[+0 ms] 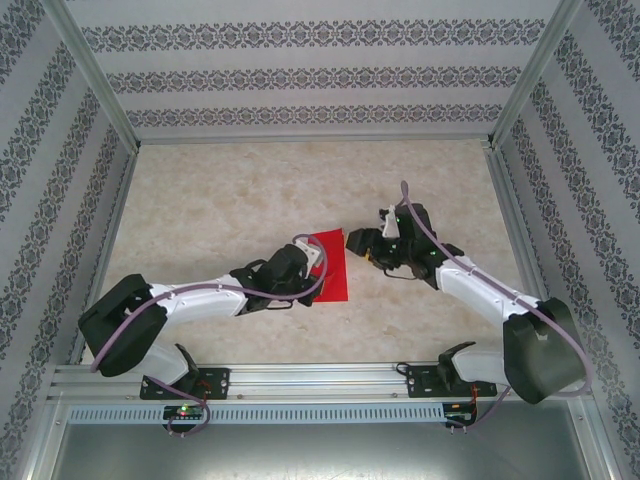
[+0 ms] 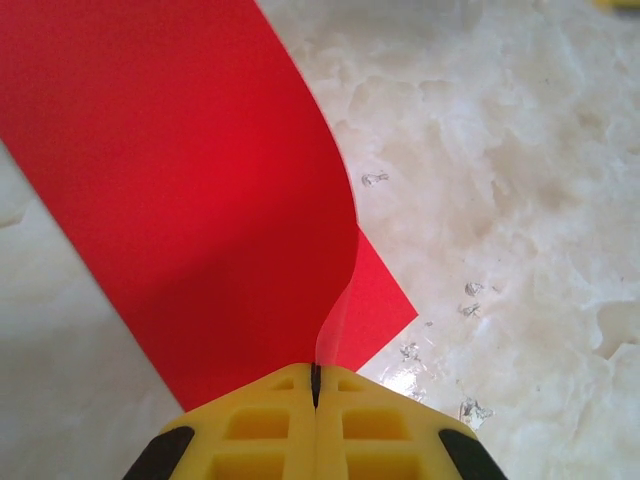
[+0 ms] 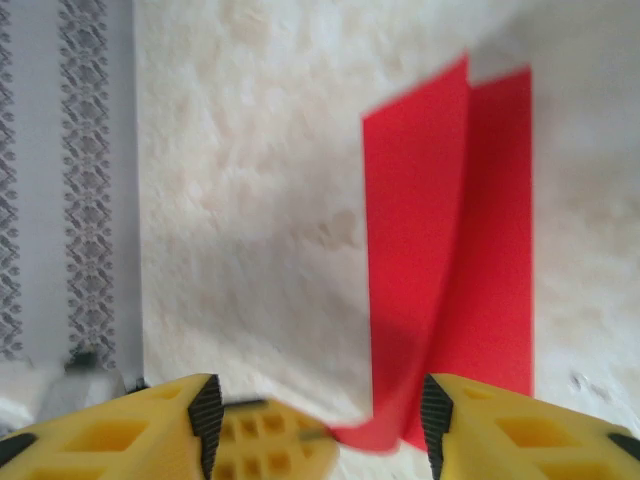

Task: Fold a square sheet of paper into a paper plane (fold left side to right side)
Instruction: Fold the triangle a second time at the center of the table.

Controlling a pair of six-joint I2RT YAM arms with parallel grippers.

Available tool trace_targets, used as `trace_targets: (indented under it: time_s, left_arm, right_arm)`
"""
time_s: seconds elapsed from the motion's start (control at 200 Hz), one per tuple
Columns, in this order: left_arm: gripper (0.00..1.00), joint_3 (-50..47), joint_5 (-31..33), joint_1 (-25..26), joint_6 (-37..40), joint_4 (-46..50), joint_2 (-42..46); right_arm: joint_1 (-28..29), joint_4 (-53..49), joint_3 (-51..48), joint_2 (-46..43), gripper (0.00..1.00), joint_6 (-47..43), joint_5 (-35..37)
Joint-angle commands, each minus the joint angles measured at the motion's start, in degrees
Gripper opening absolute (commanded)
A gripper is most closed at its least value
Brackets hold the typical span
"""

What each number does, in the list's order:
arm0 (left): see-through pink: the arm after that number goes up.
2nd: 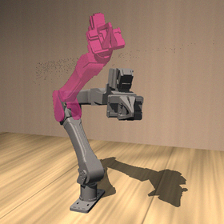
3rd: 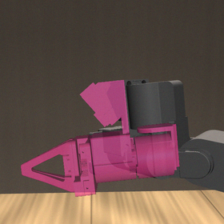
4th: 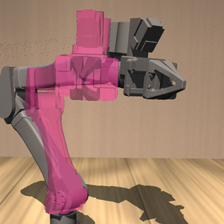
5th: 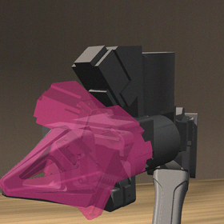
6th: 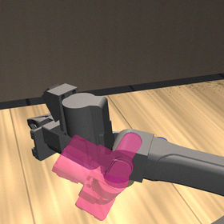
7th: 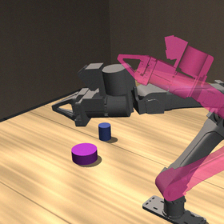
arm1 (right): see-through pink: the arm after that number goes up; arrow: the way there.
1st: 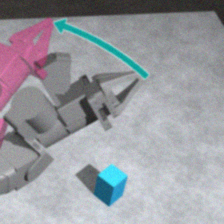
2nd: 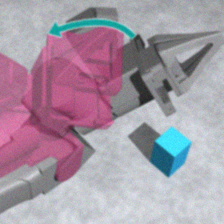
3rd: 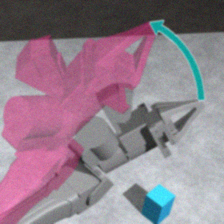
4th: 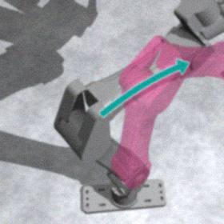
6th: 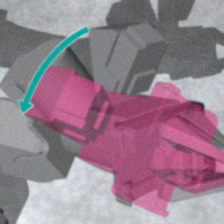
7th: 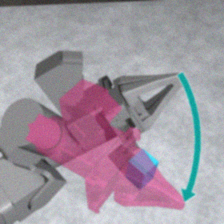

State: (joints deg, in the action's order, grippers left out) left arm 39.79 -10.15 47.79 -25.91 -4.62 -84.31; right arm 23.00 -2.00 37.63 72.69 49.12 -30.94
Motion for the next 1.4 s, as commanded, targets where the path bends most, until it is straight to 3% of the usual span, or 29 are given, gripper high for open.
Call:
trace_targets:
  time_s: [0.0, 0.175, 0.415, 0.779, 1.399]
  left_arm:
    - [0.0, -0.89, -7.3, -2.15, -0.42, -3.64, 1.07]
    - [0.0, -0.76, -8.75, -4.43, 0.79, -2.56, -0.22]
    - [0.0, 0.87, -7.63, -6.12, 3.03, 0.41, -1.63]
    - [0.0, 5.2, -5.56, -7.42, 5.41, 5.0, -7.17]
    - [0.0, 9.17, -4.97, -9.72, 8.18, 7.61, -11.57]
  right_arm:
    - [1.77, -0.32, -4.55, -0.93, 0.42, -0.62, 0.28]
    - [6.74, -1.36, -6.32, 1.05, 0.0, -0.96, 3.95]
    - [12.15, -3.12, -4.39, 7.05, 0.0, -1.14, 10.04]
    - [14.41, -9.77, -1.0, 13.05, 0.0, -2.8, 15.32]
    - [15.04, -12.79, -1.33, 15.22, 0.0, -3.68, 16.19]
